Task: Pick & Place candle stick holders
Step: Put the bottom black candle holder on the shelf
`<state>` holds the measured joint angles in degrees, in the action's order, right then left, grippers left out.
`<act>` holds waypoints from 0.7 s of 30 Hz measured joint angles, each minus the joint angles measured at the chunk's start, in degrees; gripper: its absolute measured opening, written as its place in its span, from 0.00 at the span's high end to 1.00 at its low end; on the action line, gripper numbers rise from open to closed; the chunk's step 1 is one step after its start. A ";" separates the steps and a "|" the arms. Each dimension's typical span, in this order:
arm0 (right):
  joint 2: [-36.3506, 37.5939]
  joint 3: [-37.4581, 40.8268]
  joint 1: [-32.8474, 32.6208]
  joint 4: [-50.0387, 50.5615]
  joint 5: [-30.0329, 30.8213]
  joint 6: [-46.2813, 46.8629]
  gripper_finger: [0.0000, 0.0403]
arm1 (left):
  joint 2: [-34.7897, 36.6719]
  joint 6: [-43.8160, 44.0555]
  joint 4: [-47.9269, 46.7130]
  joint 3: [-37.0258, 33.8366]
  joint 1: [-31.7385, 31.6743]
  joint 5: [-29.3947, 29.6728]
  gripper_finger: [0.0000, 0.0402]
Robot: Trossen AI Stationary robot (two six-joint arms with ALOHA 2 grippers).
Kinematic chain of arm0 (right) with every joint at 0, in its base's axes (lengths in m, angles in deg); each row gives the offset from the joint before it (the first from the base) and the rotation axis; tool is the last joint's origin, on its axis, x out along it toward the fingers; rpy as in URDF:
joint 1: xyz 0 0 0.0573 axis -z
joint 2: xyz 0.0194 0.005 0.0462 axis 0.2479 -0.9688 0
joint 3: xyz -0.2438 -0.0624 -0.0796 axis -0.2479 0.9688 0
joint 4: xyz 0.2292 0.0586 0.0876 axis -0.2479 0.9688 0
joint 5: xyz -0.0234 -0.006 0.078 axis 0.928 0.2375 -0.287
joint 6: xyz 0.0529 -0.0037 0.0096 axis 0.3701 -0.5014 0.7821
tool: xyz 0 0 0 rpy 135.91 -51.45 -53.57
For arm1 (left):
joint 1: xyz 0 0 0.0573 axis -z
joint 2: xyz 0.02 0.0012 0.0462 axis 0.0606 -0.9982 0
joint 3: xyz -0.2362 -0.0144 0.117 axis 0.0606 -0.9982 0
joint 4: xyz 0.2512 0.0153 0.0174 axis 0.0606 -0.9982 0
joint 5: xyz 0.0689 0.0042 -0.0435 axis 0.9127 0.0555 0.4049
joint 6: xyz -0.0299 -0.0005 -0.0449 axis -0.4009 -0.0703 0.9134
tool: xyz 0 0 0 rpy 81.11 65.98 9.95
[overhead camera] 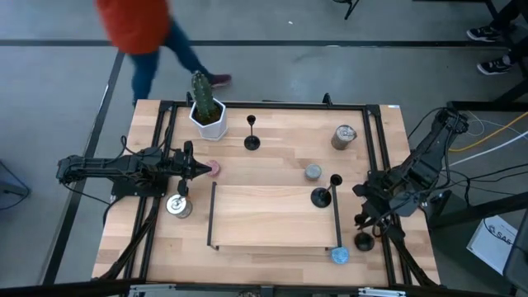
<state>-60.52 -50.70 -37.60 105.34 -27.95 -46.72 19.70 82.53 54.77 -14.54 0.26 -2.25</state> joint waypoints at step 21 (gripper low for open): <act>2.08 -18.06 0.18 9.95 10.58 1.05 0.92 | -0.02 0.00 0.02 0.00 0.02 0.00 0.98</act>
<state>-58.44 -68.76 -37.43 115.28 -17.37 -45.66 19.67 82.53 54.79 -14.54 0.28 -2.25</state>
